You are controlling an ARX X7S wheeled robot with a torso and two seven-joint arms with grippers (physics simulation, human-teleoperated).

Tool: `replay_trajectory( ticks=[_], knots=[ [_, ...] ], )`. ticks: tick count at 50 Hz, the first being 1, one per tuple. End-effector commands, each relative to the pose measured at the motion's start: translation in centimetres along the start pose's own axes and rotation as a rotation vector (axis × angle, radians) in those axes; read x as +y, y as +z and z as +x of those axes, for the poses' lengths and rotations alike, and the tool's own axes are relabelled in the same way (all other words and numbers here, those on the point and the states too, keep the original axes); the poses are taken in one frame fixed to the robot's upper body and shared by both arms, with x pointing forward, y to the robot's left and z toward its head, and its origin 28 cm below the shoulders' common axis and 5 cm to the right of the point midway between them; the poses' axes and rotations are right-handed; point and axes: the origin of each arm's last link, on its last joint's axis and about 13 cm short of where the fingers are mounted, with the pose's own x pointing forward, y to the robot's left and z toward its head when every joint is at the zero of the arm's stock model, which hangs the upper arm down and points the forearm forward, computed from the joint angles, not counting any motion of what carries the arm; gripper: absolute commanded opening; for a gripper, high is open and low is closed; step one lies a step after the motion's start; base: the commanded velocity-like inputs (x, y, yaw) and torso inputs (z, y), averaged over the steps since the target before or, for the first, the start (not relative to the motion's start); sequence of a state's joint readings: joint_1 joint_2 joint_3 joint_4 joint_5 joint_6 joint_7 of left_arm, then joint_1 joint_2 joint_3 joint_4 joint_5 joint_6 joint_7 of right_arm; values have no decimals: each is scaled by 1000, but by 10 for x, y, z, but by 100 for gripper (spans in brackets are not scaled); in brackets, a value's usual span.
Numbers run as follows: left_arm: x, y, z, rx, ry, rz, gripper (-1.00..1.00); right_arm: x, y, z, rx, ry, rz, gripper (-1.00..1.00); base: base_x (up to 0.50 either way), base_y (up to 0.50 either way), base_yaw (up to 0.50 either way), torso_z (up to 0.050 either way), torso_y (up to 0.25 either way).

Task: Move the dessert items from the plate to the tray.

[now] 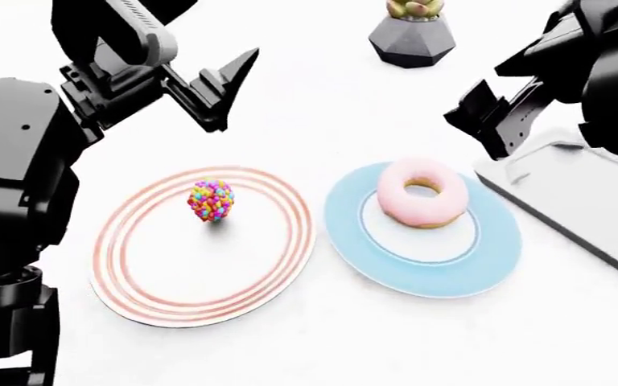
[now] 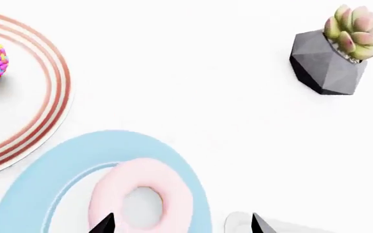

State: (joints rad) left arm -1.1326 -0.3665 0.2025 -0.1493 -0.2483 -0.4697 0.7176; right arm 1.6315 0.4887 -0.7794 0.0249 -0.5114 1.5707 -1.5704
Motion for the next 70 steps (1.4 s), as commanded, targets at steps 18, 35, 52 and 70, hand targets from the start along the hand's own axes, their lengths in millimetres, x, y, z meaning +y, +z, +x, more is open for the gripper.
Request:
replay_trajectory(
  ticks=[18, 35, 52, 70],
  knots=[
    [26, 10, 6, 56, -60, 21, 100, 4, 32, 4, 168, 282, -157, 100, 0, 0, 0, 19, -42],
    [19, 5, -1, 81, -104, 14, 100, 10, 30, 3, 177, 298, -156, 100, 0, 0, 0, 27, -59],
    [16, 5, -2, 74, -127, 14, 100, 12, 28, 2, 180, 303, -152, 100, 0, 0, 0, 41, -180],
    [26, 13, 4, 33, -48, 4, 100, 14, 34, -10, 218, 300, -181, 100, 0, 0, 0, 27, -120]
  ],
)
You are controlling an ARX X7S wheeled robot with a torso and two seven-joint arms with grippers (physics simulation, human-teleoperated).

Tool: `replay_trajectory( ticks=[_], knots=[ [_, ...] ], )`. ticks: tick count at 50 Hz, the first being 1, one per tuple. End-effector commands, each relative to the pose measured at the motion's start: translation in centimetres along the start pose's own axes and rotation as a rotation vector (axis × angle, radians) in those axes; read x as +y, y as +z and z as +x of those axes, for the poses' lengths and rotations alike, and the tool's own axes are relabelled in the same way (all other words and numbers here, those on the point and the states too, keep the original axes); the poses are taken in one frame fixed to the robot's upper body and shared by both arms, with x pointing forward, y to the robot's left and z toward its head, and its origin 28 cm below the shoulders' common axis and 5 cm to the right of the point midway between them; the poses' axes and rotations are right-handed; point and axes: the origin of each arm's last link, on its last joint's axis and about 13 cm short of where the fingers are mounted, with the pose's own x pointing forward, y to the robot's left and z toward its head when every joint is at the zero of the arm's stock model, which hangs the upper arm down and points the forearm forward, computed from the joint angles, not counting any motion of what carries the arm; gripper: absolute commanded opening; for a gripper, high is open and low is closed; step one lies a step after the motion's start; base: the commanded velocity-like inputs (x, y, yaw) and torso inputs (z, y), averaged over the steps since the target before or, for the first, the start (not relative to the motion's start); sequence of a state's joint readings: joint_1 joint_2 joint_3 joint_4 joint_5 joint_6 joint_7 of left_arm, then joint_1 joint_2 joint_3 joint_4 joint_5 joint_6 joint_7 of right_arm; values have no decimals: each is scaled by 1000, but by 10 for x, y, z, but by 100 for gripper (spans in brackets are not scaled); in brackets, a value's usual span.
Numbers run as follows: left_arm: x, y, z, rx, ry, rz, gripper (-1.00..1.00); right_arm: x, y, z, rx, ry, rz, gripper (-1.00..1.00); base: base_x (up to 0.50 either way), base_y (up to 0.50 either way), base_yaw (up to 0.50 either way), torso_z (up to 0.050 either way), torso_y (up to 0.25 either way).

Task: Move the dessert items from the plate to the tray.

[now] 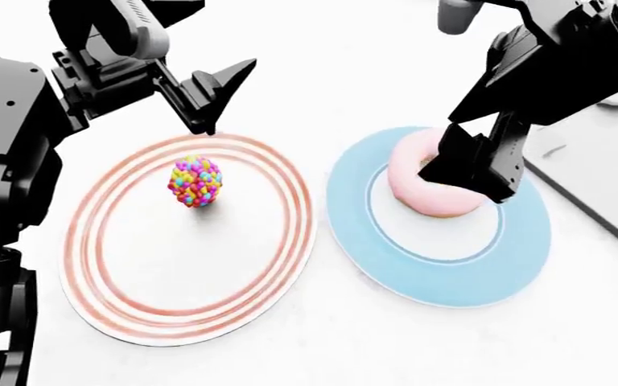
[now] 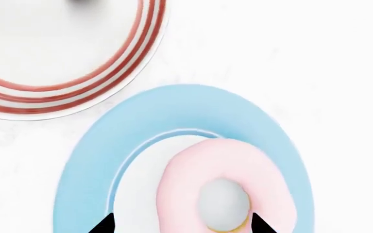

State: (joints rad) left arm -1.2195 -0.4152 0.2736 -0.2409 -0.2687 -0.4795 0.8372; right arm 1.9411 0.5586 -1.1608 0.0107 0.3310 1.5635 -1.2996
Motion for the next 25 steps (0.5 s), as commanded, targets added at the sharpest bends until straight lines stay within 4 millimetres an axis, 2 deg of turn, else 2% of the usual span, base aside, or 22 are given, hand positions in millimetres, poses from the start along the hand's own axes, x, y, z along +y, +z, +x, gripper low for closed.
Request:
replay_trajectory(
  ticks=[1, 4, 16, 25],
  knots=[
    [13, 10, 5, -46, 86, -11, 100, 5, 2, -10, 46, -3, -14, 100, 0, 0, 0, 0, 0],
    [18, 13, 7, -61, 114, -15, 100, 5, 1, -11, 70, -3, -12, 100, 0, 0, 0, 0, 0],
    [6, 0, 2, -28, 94, -47, 100, -3, -3, 9, 86, 71, 2, 100, 0, 0, 0, 0, 0],
    [3, -5, 1, -16, 78, -62, 100, -12, 3, 12, 98, 87, -12, 100, 0, 0, 0, 0, 0]
  ],
)
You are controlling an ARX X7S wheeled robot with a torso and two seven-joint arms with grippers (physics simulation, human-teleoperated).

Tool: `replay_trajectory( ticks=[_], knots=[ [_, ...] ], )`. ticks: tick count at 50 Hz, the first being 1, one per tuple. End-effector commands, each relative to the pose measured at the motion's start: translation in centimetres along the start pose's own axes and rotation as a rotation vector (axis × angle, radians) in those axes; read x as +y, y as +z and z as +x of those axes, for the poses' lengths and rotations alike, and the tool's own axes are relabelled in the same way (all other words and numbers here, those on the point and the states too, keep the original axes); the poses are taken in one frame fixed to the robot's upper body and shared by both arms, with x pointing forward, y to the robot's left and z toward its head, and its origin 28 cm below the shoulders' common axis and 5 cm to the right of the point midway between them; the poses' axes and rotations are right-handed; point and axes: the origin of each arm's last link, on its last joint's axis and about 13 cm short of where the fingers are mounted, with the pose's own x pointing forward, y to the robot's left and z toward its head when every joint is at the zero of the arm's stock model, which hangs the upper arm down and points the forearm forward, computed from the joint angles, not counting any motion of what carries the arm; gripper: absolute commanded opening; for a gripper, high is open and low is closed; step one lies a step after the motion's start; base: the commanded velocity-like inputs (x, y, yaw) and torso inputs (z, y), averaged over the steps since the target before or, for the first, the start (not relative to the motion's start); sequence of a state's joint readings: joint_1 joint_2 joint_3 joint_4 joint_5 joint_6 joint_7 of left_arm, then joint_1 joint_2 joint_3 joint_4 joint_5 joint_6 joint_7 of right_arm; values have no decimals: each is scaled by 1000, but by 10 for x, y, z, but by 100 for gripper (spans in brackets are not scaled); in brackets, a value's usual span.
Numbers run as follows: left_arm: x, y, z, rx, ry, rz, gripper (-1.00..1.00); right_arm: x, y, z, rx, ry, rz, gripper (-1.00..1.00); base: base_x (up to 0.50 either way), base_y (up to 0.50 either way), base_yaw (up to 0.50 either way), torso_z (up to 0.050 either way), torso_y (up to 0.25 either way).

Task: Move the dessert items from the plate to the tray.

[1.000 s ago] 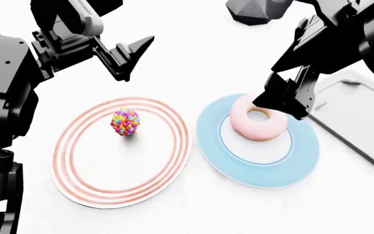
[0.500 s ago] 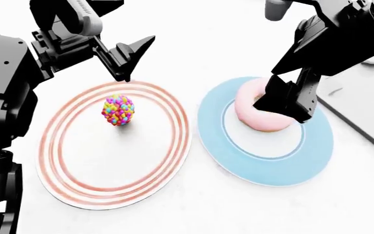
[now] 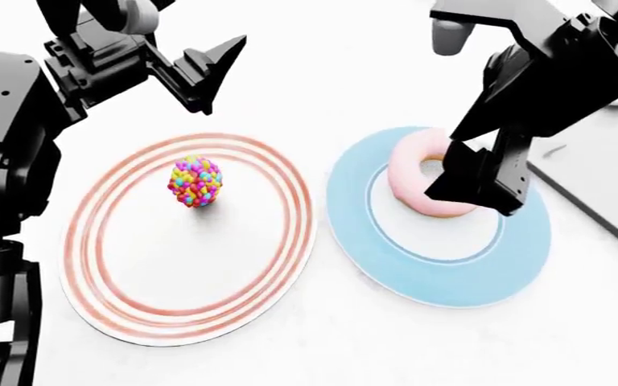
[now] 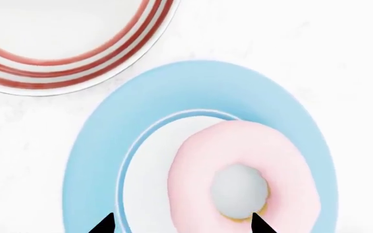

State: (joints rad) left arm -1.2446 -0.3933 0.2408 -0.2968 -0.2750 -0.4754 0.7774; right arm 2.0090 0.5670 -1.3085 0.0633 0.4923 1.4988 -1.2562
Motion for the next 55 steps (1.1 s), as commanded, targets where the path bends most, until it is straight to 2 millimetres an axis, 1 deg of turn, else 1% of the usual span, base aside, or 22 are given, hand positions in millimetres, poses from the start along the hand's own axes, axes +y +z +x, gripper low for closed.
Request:
replay_trajectory(
  ticks=[1, 13, 27, 39, 55],
  knots=[
    [-3, -6, -1, 11, -7, -18, 100, -9, 3, 6, 17, 28, -7, 100, 0, 0, 0, 0, 0],
    [-5, -10, -4, 20, -14, -25, 100, -17, 4, 10, 25, 50, -4, 100, 0, 0, 0, 0, 0],
    [-6, -14, -5, 26, -9, -29, 100, -22, 2, 22, 26, 87, 4, 100, 0, 0, 0, 0, 0],
    [-5, -17, -6, 34, -4, -31, 100, -33, 0, 40, 18, 128, 9, 100, 0, 0, 0, 0, 0],
    [-7, -24, -6, 46, -5, -39, 100, -34, -6, 57, 9, 157, 31, 100, 0, 0, 0, 0, 0]
  ],
)
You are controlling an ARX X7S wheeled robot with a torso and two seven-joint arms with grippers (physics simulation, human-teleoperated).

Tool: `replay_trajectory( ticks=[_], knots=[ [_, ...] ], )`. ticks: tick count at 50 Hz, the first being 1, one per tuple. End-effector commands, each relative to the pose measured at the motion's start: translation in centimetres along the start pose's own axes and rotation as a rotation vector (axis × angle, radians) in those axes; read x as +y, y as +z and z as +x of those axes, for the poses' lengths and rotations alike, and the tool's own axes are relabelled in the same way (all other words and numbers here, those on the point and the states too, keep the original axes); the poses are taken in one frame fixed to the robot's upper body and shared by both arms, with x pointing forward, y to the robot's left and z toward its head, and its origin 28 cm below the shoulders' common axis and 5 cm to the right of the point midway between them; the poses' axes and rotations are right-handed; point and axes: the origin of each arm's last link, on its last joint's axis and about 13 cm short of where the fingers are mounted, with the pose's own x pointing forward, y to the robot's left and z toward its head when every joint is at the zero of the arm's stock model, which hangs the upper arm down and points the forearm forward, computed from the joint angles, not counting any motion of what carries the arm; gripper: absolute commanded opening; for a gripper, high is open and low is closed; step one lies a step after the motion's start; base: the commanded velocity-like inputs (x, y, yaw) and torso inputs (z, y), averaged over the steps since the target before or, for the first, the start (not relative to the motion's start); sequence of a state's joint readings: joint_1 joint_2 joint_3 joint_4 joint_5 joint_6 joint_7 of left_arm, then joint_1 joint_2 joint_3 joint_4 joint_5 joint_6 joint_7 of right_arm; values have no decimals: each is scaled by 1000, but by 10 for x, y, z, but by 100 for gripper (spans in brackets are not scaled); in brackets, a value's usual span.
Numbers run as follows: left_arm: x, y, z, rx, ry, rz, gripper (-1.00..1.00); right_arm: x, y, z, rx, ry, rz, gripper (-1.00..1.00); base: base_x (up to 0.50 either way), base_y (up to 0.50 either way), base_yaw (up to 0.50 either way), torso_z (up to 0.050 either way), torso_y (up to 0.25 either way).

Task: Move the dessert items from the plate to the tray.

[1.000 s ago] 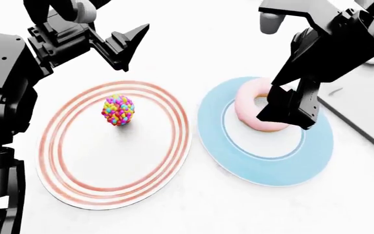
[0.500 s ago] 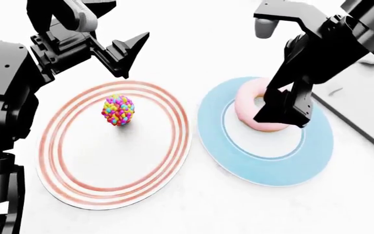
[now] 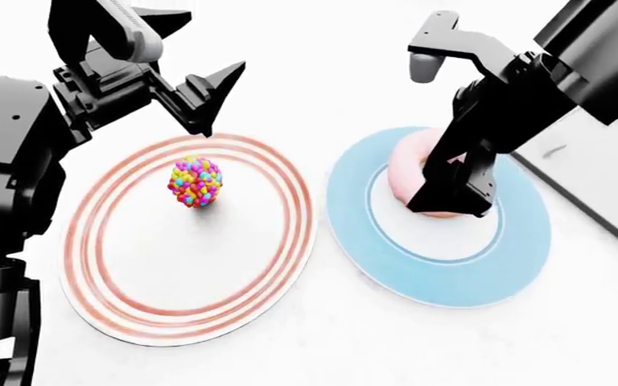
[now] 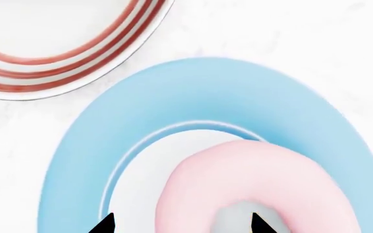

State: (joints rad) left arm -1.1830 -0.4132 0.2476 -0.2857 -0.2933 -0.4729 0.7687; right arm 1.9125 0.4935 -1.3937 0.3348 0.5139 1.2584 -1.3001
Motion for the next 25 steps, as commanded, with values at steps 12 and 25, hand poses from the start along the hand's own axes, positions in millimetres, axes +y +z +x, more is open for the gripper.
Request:
replay_trajectory(
  ticks=[12, 25],
  knots=[
    [-2, -6, 1, 10, -2, -5, 100, -2, -8, 16, -17, 25, 24, 100, 0, 0, 0, 0, 0],
    [-2, -9, -1, 15, 0, -9, 100, 0, -12, 21, -20, 38, 38, 100, 0, 0, 0, 0, 0]
  ],
)
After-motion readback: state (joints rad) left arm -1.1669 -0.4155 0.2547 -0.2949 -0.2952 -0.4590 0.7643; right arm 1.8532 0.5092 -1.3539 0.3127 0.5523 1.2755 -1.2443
